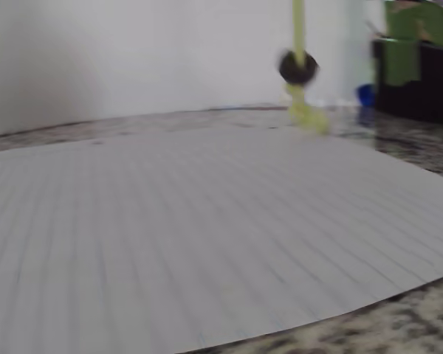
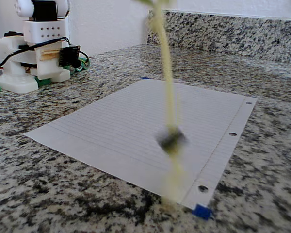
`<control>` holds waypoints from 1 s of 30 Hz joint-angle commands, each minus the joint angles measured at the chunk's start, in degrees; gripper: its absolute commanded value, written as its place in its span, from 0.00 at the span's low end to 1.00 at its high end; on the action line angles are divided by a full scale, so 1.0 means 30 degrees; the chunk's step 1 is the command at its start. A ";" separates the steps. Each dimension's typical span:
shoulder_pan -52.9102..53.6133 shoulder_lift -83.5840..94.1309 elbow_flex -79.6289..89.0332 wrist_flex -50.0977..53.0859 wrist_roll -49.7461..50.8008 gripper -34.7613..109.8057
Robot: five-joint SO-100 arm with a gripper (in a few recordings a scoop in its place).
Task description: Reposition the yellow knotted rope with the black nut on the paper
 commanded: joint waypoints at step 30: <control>-0.0850 1.4385 1.0664 0.0791 0.5977 0.24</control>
